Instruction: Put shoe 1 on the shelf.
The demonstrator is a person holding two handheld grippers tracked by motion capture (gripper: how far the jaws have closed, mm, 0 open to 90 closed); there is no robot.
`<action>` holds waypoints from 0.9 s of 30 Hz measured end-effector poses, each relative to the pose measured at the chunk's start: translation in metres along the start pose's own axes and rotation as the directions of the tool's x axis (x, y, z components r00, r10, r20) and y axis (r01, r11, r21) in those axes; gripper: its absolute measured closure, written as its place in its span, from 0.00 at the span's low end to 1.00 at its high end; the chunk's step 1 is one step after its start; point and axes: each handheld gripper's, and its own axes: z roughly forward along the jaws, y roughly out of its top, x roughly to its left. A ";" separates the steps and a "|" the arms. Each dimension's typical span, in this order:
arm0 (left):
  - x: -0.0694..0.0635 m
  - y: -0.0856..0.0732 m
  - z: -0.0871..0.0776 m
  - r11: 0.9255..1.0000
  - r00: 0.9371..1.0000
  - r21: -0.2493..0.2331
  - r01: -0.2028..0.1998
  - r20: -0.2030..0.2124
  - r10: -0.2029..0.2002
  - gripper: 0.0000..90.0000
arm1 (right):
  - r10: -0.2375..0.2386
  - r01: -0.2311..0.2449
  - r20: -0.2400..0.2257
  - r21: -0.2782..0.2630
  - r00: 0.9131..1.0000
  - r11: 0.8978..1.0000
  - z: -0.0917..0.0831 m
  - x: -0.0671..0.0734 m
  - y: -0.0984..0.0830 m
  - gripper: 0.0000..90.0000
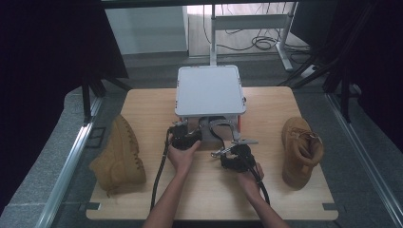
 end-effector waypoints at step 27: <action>0.000 0.002 0.001 1.000 1.000 0.014 0.004 -0.001 -0.004 0.40 | 0.111 -0.112 -0.009 -0.101 0.994 0.989 0.013 -0.008 0.034 0.42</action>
